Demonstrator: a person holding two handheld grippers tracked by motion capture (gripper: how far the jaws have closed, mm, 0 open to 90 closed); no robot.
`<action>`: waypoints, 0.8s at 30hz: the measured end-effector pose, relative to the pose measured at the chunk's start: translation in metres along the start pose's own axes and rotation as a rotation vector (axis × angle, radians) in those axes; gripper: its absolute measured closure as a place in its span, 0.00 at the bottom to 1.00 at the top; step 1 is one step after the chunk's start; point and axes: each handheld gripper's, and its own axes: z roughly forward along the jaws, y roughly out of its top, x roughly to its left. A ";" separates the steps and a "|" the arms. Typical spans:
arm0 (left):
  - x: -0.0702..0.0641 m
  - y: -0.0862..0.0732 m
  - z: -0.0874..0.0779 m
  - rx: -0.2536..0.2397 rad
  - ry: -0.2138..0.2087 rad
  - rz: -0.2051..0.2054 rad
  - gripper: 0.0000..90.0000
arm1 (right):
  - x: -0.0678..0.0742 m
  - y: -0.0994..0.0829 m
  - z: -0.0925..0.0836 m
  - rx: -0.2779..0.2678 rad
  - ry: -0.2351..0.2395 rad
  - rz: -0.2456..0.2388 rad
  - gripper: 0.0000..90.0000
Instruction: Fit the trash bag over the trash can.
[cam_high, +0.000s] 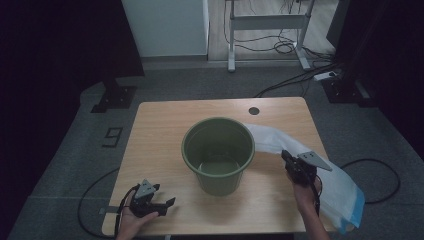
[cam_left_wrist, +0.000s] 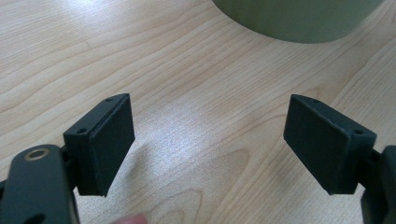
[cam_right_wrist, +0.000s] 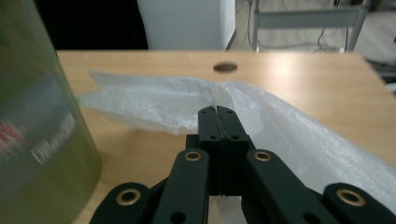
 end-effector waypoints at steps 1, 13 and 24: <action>0.000 0.000 0.000 0.000 0.000 0.000 0.18 | 0.000 0.000 0.000 0.000 0.000 0.000 0.99; 0.000 0.000 -0.002 -0.008 -0.002 -0.004 0.18 | 0.005 0.050 -0.027 -0.153 0.024 0.020 0.99; 0.001 0.000 -0.002 -0.013 -0.002 -0.006 0.18 | 0.011 0.087 -0.055 -0.259 0.046 0.008 0.99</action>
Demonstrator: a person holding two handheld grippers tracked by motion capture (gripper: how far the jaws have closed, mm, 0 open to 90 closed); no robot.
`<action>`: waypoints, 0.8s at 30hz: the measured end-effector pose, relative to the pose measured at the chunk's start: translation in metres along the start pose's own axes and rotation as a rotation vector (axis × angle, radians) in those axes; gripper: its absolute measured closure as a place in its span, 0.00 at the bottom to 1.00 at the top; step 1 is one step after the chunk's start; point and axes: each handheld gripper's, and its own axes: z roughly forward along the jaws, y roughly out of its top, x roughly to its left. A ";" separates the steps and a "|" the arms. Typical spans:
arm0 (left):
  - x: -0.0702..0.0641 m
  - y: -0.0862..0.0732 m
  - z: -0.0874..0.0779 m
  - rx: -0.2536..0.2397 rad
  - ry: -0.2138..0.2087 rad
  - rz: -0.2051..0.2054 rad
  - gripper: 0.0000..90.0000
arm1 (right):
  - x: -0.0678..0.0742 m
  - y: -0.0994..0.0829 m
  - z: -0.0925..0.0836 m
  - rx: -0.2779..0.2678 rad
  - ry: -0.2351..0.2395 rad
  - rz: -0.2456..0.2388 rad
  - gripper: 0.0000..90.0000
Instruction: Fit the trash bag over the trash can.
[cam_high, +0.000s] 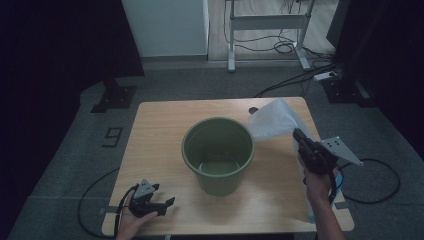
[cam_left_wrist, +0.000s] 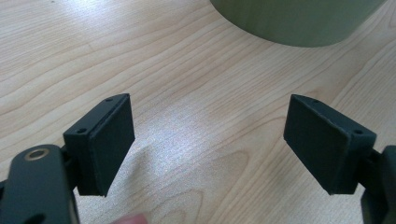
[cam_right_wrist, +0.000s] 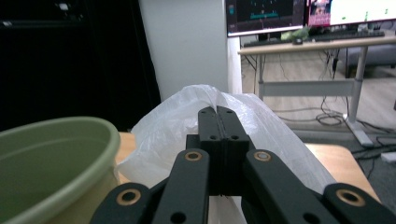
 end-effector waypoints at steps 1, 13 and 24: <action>0.000 0.000 0.000 -0.001 0.001 0.000 0.18 | 0.001 0.003 -0.002 -0.009 0.002 -0.001 0.99; -0.001 0.000 0.002 0.008 -0.002 0.001 0.18 | 0.013 0.042 -0.025 -0.112 0.048 -0.017 0.99; -0.001 -0.001 0.004 0.014 -0.005 0.002 0.18 | 0.032 0.068 -0.038 -0.169 0.102 -0.054 0.99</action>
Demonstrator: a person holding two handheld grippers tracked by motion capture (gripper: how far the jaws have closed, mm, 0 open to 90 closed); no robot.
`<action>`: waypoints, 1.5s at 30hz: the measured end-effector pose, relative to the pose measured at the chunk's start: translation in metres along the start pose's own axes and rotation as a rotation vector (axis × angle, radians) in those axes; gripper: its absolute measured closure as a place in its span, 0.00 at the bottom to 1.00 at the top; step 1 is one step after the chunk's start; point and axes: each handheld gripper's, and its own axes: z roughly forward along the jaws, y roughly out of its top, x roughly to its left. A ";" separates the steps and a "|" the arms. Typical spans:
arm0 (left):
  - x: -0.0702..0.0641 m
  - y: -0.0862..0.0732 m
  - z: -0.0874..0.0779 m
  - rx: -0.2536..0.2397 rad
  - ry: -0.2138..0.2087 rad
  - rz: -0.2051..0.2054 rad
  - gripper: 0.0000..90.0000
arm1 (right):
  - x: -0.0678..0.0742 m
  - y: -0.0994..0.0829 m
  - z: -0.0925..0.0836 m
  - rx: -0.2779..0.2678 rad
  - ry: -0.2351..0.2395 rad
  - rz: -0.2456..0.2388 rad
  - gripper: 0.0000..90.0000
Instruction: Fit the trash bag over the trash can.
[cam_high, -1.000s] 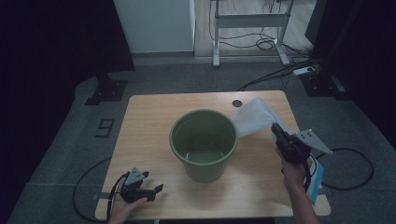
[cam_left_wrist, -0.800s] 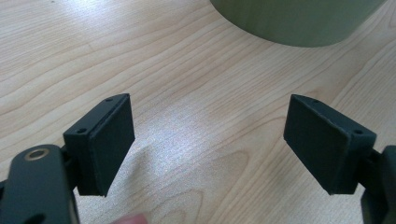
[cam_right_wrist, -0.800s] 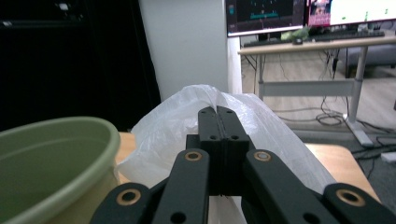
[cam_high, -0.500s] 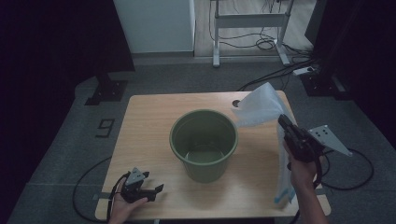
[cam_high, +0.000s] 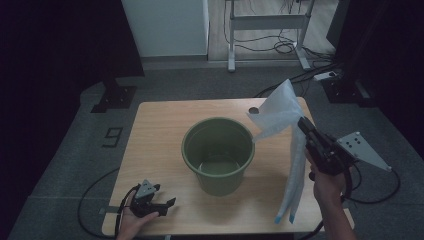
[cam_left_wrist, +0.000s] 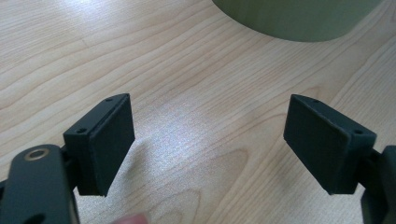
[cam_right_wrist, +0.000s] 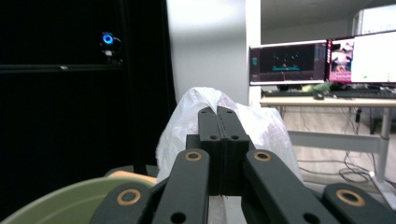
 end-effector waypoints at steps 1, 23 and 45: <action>0.000 0.000 0.000 0.001 0.000 0.001 0.18 | 0.002 0.003 -0.001 -0.007 0.006 -0.001 0.99; 0.001 -0.001 0.001 0.007 0.000 -0.002 0.18 | 0.045 -0.025 0.006 0.074 0.136 -0.063 0.99; 0.003 -0.001 -0.002 -0.003 0.005 -0.008 0.18 | 0.083 -0.096 0.029 0.264 0.267 -0.080 0.91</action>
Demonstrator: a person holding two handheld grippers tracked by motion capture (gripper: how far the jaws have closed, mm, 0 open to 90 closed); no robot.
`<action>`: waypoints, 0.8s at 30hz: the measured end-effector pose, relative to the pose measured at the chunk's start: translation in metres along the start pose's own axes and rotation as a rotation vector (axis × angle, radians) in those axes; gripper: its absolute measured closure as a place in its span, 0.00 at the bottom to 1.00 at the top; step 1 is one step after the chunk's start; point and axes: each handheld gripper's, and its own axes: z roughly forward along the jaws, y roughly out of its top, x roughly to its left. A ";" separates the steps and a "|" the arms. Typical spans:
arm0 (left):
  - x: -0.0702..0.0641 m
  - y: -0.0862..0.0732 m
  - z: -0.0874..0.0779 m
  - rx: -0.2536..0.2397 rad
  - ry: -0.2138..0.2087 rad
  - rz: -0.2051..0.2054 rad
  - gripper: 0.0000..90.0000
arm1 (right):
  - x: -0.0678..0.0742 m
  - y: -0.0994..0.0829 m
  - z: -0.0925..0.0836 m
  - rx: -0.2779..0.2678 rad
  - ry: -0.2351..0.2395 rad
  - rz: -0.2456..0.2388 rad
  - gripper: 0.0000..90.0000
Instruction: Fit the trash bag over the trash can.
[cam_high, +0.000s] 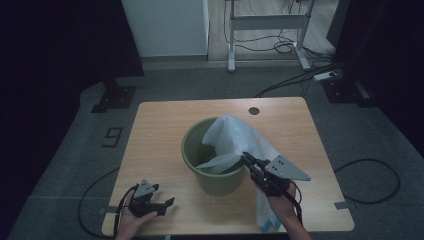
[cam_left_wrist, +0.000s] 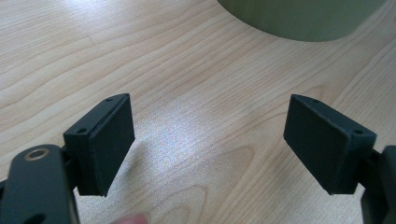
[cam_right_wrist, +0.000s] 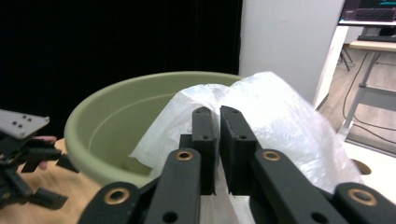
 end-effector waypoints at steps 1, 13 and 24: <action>0.000 0.000 0.000 -0.001 0.001 0.000 0.18 | 0.001 -0.002 -0.002 -0.002 0.008 0.002 0.84; -0.001 0.000 -0.001 -0.005 0.000 -0.002 0.18 | 0.013 -0.020 -0.059 -0.036 -0.106 -0.010 0.32; 0.000 0.001 -0.001 -0.009 0.019 -0.016 0.17 | 0.004 -0.076 -0.066 0.094 -0.191 0.076 0.26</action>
